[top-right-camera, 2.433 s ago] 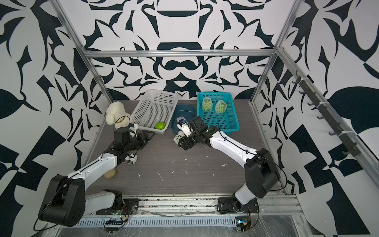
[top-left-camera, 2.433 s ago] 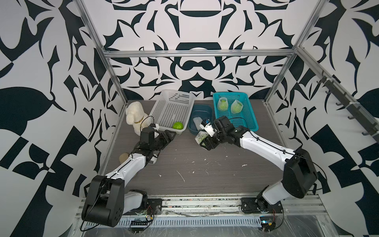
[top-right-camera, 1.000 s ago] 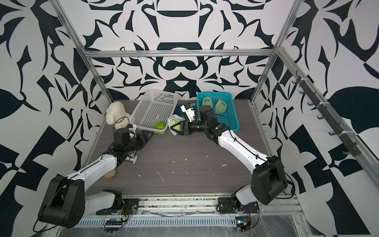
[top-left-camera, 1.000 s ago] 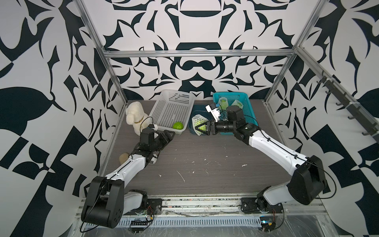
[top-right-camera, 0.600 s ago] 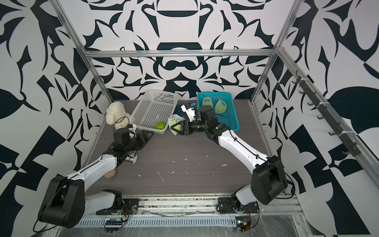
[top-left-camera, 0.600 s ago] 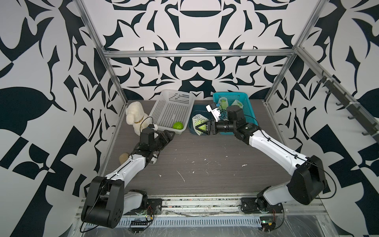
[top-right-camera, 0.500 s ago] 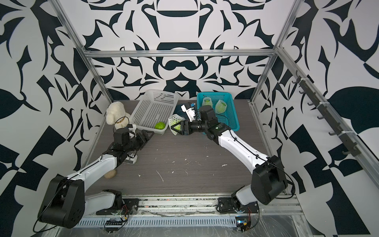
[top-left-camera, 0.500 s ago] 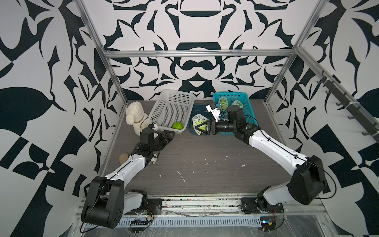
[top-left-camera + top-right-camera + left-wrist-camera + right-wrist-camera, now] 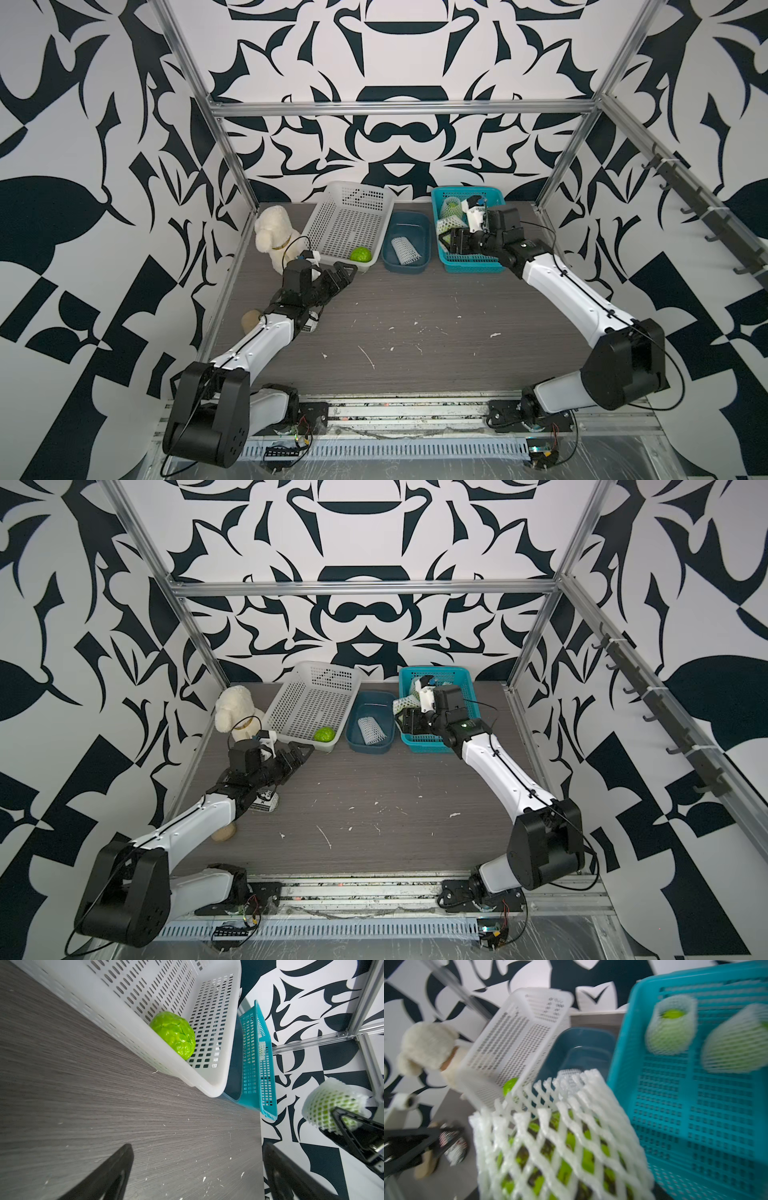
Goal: Sleeve custard apples in foam nets
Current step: Place the custard apple in the basket.
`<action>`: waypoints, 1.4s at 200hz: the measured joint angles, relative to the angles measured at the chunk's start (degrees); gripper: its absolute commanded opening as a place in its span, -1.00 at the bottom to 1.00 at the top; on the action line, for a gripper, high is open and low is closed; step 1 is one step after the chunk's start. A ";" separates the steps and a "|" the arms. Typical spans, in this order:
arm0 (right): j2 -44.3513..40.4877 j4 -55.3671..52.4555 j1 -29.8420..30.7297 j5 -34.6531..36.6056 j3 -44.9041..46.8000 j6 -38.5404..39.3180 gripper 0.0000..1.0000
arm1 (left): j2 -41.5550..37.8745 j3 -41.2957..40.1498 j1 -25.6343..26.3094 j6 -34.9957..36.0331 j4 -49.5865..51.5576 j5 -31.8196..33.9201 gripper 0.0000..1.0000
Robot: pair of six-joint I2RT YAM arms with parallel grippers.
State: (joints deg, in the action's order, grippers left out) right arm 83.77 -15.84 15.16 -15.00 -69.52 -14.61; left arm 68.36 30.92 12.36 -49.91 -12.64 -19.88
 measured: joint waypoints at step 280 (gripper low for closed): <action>40.17 -6.80 -4.55 11.08 -24.98 3.15 1.00 | -0.81 0.31 0.00 2.40 4.42 3.58 0.99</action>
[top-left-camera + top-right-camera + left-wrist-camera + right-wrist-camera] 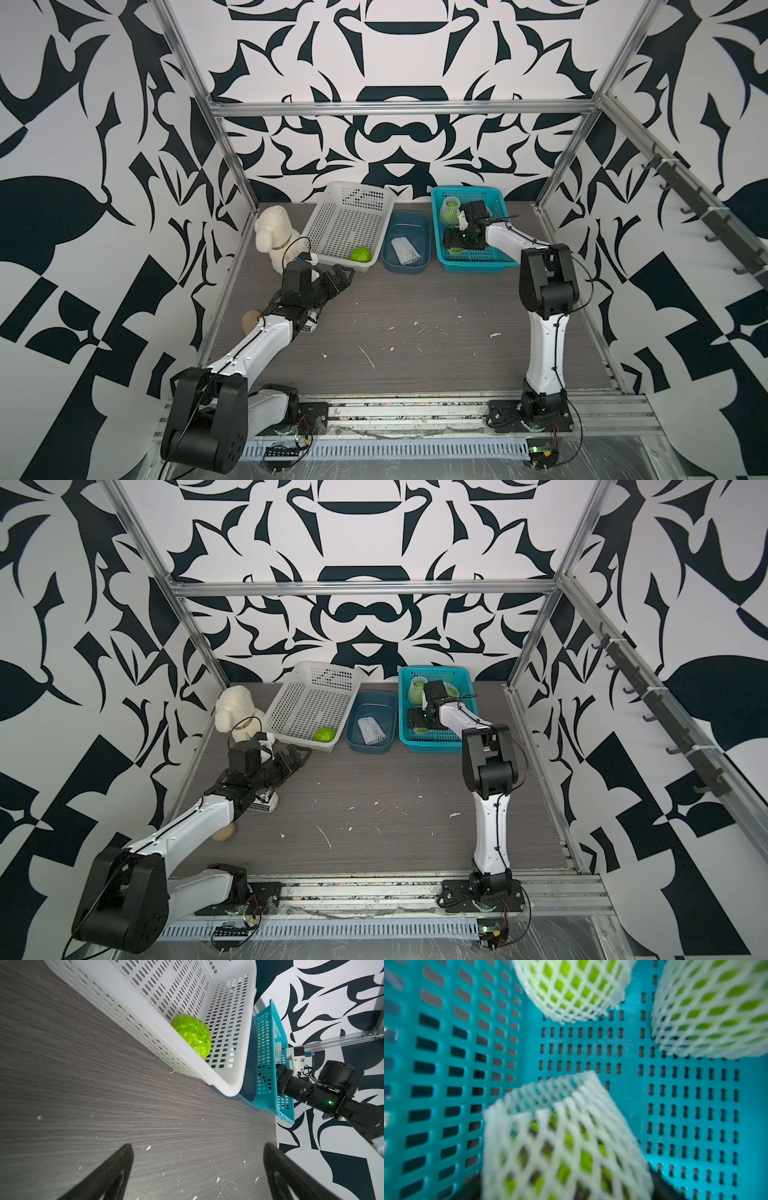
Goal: Sleeve custard apples in foam nets
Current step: Place the custard apple in the basket.
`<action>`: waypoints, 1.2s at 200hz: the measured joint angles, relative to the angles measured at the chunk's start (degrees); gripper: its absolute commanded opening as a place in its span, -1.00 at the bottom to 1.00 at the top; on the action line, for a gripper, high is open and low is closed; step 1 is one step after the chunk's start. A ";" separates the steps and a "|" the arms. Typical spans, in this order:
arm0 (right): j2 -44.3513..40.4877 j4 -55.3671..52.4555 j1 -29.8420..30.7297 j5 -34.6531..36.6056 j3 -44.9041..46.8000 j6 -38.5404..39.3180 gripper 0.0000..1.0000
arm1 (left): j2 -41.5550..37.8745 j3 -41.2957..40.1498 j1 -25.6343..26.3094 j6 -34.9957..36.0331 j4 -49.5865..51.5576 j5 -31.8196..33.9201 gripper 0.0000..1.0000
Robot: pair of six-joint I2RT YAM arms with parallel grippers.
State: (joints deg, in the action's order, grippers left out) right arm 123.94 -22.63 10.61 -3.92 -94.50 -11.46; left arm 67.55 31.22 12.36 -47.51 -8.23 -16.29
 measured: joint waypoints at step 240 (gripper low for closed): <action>-18.99 -4.90 0.04 0.74 0.26 -0.13 0.99 | 13.99 28.94 -0.02 14.36 12.68 7.37 0.99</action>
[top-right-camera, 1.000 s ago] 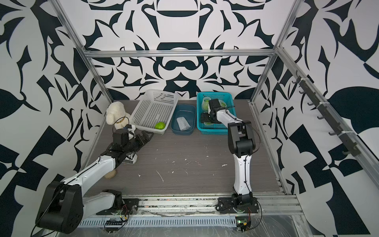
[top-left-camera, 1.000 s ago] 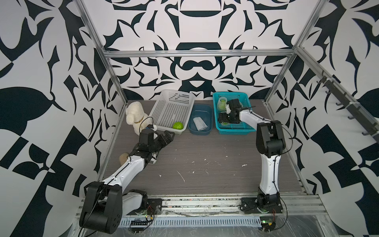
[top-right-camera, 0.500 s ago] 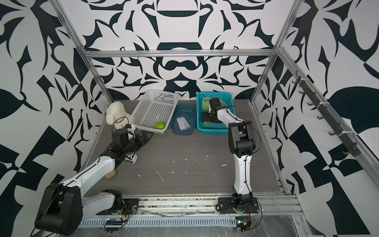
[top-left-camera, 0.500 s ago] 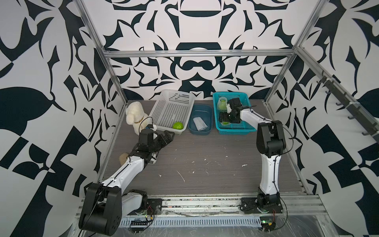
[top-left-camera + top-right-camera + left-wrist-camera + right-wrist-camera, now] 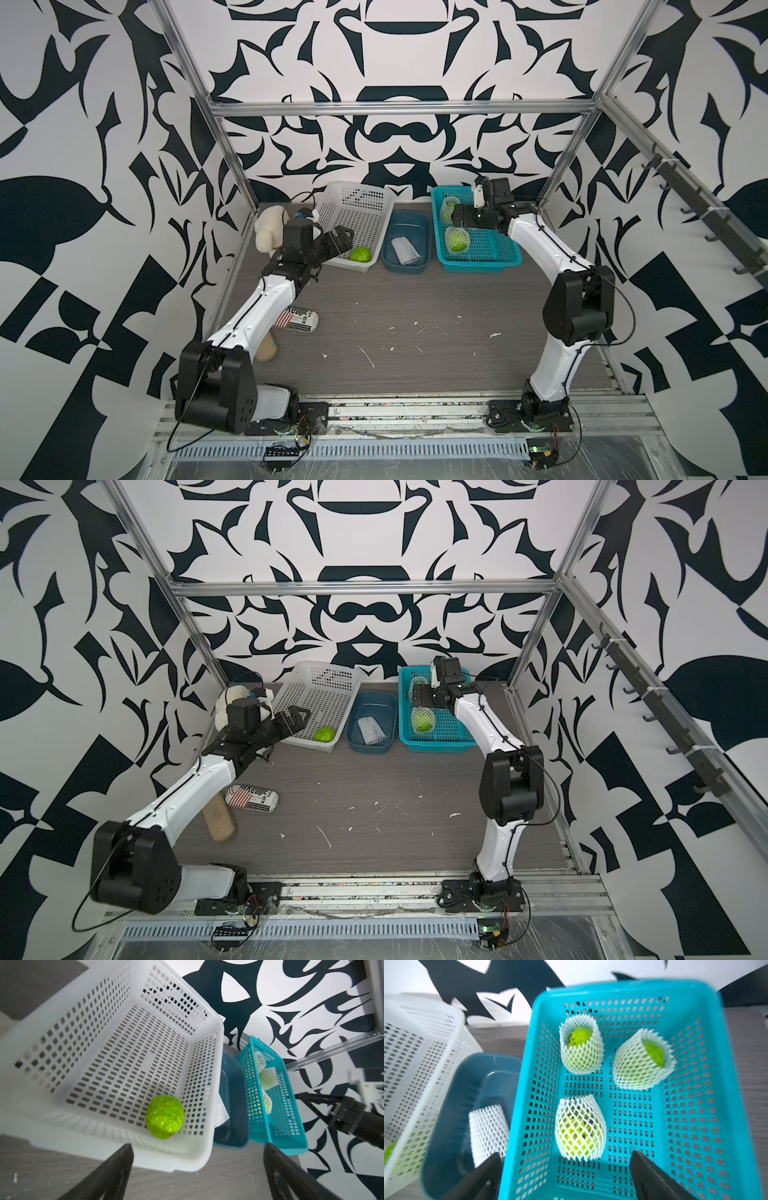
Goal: Sleeve custard apples in foam nets
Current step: Place the custard apple in the basket, then pick up the custard apple from the basket.
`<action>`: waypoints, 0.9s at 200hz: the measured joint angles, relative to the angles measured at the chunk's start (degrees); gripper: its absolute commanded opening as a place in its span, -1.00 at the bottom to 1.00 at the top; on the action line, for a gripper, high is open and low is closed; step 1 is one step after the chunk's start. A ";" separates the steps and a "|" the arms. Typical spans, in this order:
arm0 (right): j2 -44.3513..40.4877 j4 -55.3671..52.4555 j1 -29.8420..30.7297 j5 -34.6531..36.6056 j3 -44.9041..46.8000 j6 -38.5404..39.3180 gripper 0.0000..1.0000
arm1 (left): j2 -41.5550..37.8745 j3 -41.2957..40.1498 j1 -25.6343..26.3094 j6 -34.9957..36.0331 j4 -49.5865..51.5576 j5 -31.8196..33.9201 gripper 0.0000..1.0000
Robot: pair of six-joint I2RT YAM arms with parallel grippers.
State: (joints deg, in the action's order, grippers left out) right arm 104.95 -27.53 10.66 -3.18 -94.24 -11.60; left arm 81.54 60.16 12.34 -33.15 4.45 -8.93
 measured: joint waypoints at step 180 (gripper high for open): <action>-10.93 7.45 -0.55 11.61 16.33 2.86 1.00 | 38.14 38.75 3.93 13.66 37.07 0.13 0.83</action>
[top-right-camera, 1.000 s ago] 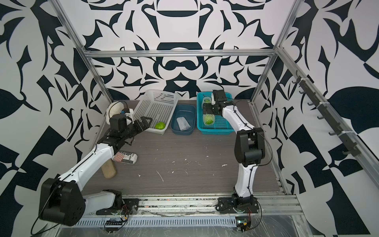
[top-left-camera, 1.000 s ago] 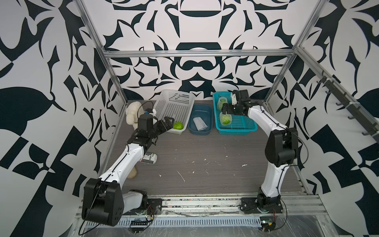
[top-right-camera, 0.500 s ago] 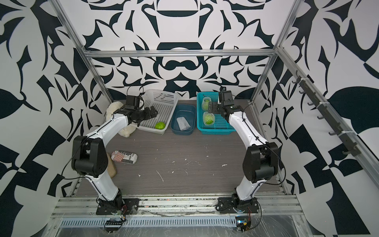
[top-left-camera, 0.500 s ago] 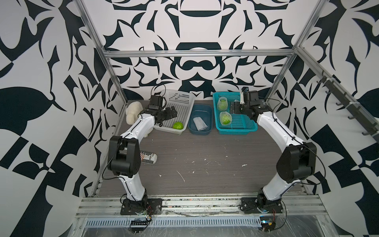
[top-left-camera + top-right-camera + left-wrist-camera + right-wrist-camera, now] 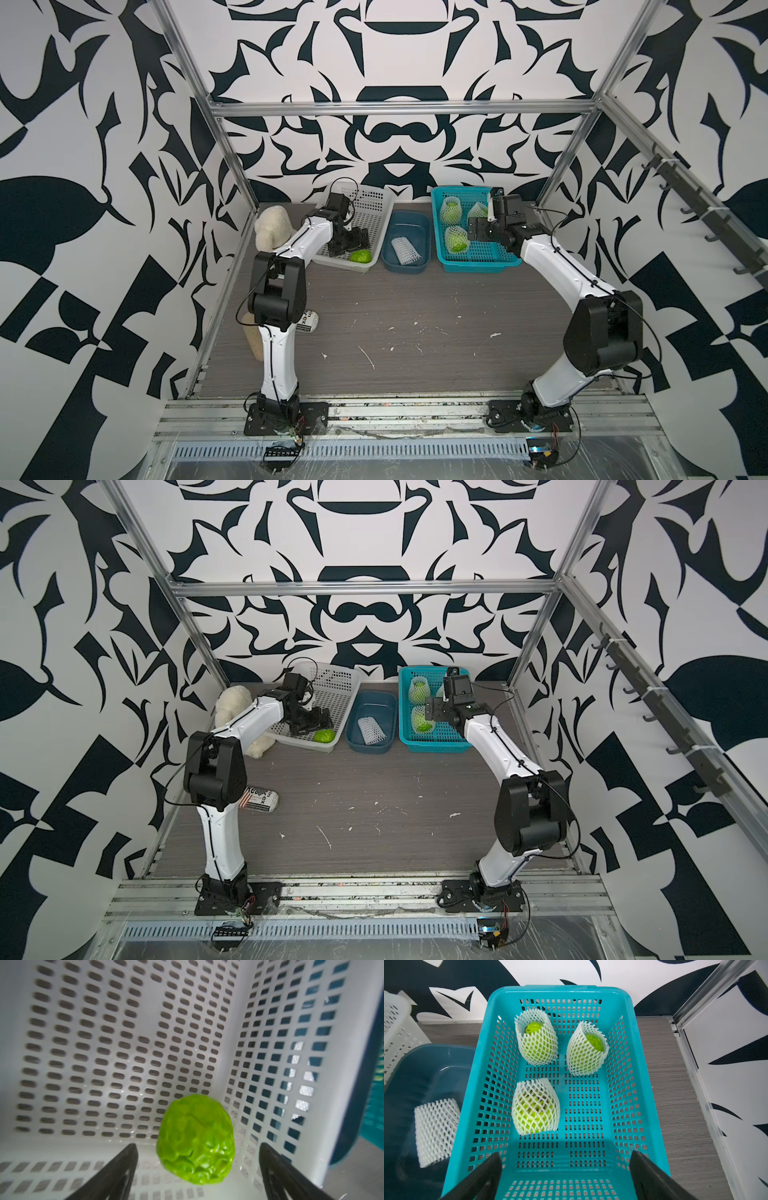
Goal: Sleeve custard apples in foam nets
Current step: Pick up the custard apple from the basket, then place the custard apple at the center of the board.
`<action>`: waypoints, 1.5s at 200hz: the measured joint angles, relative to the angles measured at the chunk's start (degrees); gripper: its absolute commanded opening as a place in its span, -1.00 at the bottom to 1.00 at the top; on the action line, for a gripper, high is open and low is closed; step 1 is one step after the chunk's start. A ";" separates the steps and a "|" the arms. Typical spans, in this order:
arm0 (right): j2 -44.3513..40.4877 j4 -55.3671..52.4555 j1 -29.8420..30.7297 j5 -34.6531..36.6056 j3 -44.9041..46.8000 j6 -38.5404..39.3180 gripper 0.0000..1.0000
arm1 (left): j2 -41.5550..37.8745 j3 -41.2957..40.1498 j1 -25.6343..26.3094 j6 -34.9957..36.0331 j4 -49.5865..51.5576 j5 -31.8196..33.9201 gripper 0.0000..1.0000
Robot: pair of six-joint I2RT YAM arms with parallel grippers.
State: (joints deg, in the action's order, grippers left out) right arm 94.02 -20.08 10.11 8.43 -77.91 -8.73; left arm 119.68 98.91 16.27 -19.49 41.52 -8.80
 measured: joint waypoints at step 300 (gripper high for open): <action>-6.36 -0.70 0.00 -2.34 9.27 -2.80 1.00 | -31.67 -27.08 15.63 -5.57 -13.25 1.07 -0.01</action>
State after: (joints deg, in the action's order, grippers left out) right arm 87.66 -20.78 10.11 6.09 -68.64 -11.53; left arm 88.01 71.83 31.90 -25.06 28.27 -7.73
